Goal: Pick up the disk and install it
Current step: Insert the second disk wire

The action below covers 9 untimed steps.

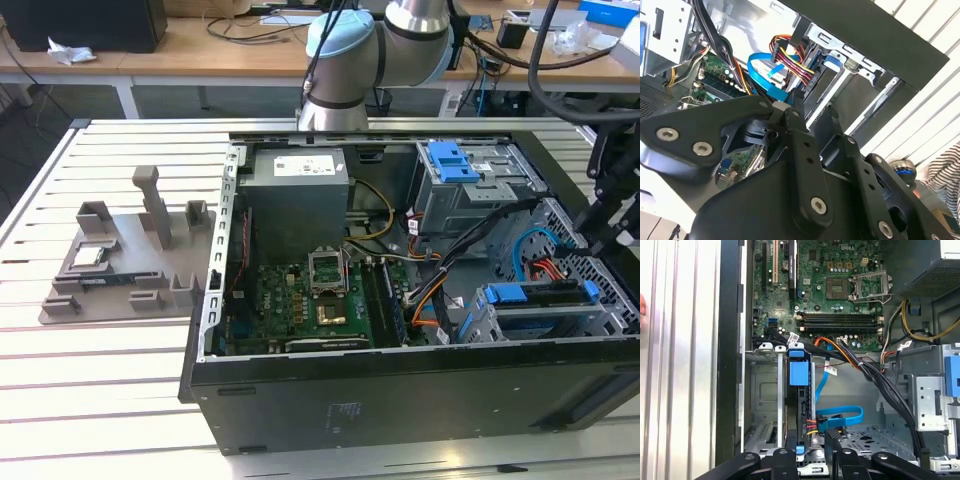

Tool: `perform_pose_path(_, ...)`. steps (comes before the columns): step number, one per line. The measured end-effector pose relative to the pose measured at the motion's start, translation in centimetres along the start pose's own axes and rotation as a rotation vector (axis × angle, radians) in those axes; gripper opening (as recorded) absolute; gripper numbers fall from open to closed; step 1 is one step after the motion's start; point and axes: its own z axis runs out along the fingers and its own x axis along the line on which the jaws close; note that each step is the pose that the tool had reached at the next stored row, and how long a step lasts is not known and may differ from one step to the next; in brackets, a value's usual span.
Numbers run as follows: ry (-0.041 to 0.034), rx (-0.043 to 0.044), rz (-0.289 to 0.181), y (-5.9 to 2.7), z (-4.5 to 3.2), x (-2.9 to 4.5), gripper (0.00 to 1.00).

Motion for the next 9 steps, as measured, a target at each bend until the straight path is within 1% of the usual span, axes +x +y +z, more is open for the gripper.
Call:
perform_pose_path(1, 0.0001, 0.0000, 0.000, 0.06, 0.19, 0.00, 0.36)
perform_pose_path(2, -0.0001, 0.0000, 0.000, 0.22, 0.60, -0.02, 0.36)
perform_pose_path(3, -0.0017, -0.0001, 0.000, 0.44, 0.83, -0.21, 0.36)
perform_pose_path(6, -0.0054, -0.0001, -0.001, 0.50, 1.17, -0.60, 0.36)
perform_pose_path(9, -0.0056, 0.0000, -0.001, 0.47, 1.73, -0.64, 0.36)
